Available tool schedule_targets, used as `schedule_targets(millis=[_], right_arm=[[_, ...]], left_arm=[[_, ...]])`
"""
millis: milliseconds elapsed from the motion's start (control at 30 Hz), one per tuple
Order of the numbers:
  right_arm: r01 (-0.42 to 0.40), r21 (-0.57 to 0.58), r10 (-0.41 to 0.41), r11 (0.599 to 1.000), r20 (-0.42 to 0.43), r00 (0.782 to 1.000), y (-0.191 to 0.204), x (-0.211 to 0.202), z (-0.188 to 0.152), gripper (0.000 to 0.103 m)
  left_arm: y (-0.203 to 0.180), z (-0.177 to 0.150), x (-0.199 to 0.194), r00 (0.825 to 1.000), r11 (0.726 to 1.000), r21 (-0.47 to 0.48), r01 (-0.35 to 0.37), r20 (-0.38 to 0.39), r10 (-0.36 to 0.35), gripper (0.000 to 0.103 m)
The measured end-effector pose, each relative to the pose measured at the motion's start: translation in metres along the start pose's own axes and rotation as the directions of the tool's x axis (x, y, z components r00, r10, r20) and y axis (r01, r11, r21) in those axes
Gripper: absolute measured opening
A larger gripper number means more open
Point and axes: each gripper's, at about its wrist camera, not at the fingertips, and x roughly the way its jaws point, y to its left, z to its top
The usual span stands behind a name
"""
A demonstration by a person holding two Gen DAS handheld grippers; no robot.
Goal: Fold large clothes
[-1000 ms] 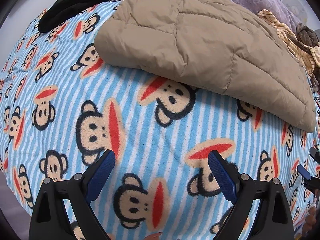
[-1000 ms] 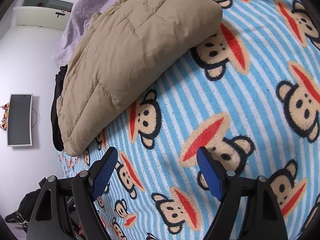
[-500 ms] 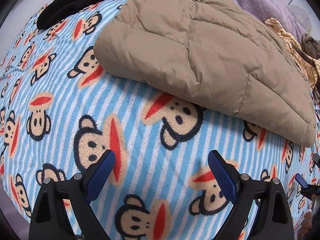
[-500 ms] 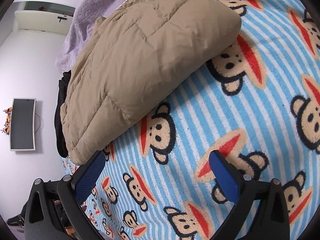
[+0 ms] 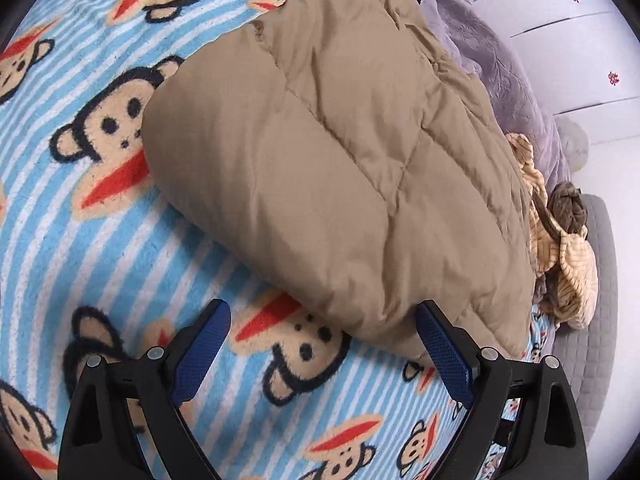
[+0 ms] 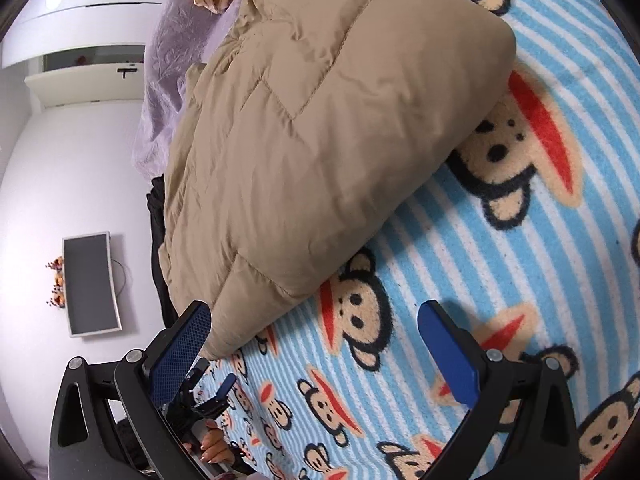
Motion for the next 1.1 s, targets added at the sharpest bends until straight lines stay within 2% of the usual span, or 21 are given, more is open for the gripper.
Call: schedule_targets(millis=[167,267,467,500,533,567,633,700,733,767,800,833,900,1100], right_arm=[[-0.044,0.012,0.044,0.999,-0.004,0.999,0.005,0.015,0.018,0.103],[-0.062,0.005,0.062,0.998,-0.011,0.998,0.013,0.027,0.032,0.103],[-0.135,0.035,0.135,0.99,0.001,0.991,0.026,0.053,0.058,0.103],[-0.14,0.047,0.14,0.989,0.002,0.99,0.024,0.057,0.06,0.103],[-0.144,0.06,0.144,0.988,0.006,0.99,0.021,0.061,0.062,0.103],[-0.149,0.077,0.148,0.986,0.012,0.989,0.018,0.064,0.064,0.103],[-0.16,0.104,0.158,0.982,0.021,0.987,0.013,0.065,0.065,0.103],[-0.167,0.117,0.165,0.979,0.026,0.986,0.013,0.065,0.064,0.101],[-0.164,0.119,0.162,0.979,0.029,0.986,0.014,0.064,0.064,0.097],[-0.142,0.123,0.139,0.982,0.031,0.99,0.013,0.062,0.063,0.07],[-0.134,0.126,0.132,0.983,0.027,0.991,0.012,0.062,0.063,0.051],[-0.149,0.134,0.147,0.98,0.024,0.989,0.011,0.061,0.062,0.047],[-0.168,0.125,0.165,0.978,0.034,0.986,0.011,0.054,0.058,0.032],[-0.167,0.068,0.165,0.984,0.04,0.986,0.014,0.025,0.035,0.028]], left_arm=[[-0.02,0.017,0.005,0.999,1.0,0.018,0.019,0.05,-0.02,0.094],[-0.029,0.033,0.011,0.996,0.999,-0.008,0.036,0.081,-0.036,0.094],[-0.034,0.049,0.033,0.99,0.997,-0.073,0.028,0.137,-0.018,0.094],[-0.035,0.051,0.033,0.989,0.997,-0.075,0.024,0.15,-0.012,0.084],[-0.035,0.051,0.034,0.987,0.997,-0.071,0.019,0.158,-0.008,0.066],[-0.034,0.053,0.033,0.987,0.997,-0.065,0.031,0.159,-0.021,0.058],[-0.032,0.053,0.027,0.983,0.995,-0.071,0.065,0.175,-0.052,0.033],[-0.035,0.051,0.017,0.978,0.997,-0.035,0.068,0.199,-0.06,0.023],[-0.038,0.049,0.012,0.976,0.998,-0.013,0.063,0.207,-0.059,0.02],[-0.042,0.046,0.007,0.975,0.998,0.015,0.053,0.215,-0.055,0.019],[-0.045,0.042,0.002,0.974,0.998,0.042,0.042,0.221,-0.05,0.018],[-0.048,0.038,-0.003,0.973,0.997,0.065,0.032,0.226,-0.046,0.017],[-0.049,0.028,-0.014,0.973,0.995,0.098,0.024,0.225,-0.046,0.017],[-0.03,-0.015,-0.048,0.981,0.989,0.148,0.029,0.188,-0.056,0.017]])
